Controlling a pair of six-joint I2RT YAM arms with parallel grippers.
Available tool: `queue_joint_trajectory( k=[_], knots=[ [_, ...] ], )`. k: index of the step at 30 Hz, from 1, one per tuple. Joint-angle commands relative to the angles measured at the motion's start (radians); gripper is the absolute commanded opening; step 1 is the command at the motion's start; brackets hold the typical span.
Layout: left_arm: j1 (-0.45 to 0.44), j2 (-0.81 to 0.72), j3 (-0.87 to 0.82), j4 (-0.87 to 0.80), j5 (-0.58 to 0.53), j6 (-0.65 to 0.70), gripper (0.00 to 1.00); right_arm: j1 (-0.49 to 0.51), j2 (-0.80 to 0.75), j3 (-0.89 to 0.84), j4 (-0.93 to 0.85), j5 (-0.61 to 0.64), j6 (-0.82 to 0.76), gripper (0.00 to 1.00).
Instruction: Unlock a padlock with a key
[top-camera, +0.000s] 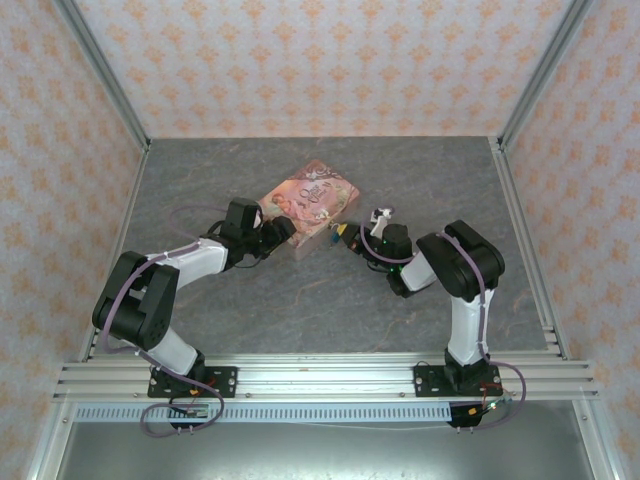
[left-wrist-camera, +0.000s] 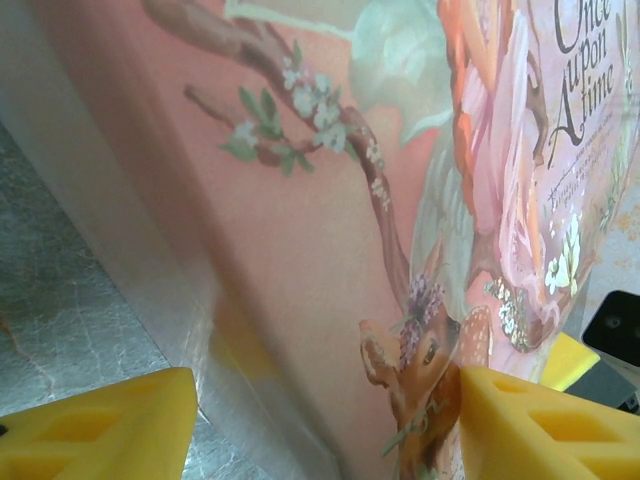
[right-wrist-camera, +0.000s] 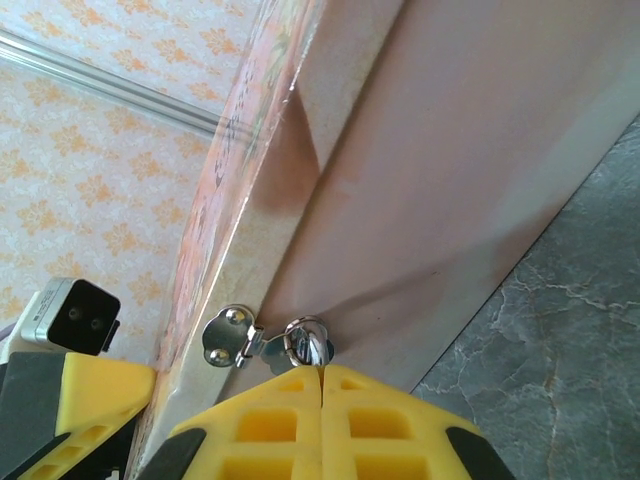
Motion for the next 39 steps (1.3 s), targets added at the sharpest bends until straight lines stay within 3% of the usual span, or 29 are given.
queue_joint_trajectory(
  k=[1,20,27,31,33,36,39],
  knots=[
    [0.029,0.033,-0.067,-0.193,-0.084,0.014,0.66,-0.034,0.013,0.035,0.086,0.055,0.006,0.00],
    [0.051,0.007,-0.090,-0.205,-0.086,0.023,0.68,-0.048,0.021,0.063,0.069,0.094,0.000,0.00],
    [0.068,-0.037,-0.080,-0.216,-0.084,0.040,0.75,-0.050,-0.143,-0.045,-0.013,0.072,-0.070,0.00],
    [0.070,-0.095,-0.051,-0.241,-0.084,0.071,0.86,-0.043,-0.331,-0.100,-0.244,0.014,-0.143,0.00],
    [0.071,-0.140,-0.035,-0.260,-0.103,0.088,0.97,-0.028,-0.451,-0.099,-0.468,-0.018,-0.211,0.00],
    [0.077,-0.208,-0.007,-0.307,-0.140,0.119,1.00,0.017,-0.614,-0.078,-0.833,-0.015,-0.344,0.00],
    [0.080,-0.277,0.009,-0.335,-0.179,0.146,1.00,0.032,-0.712,-0.076,-1.037,-0.033,-0.387,0.00]
  ],
)
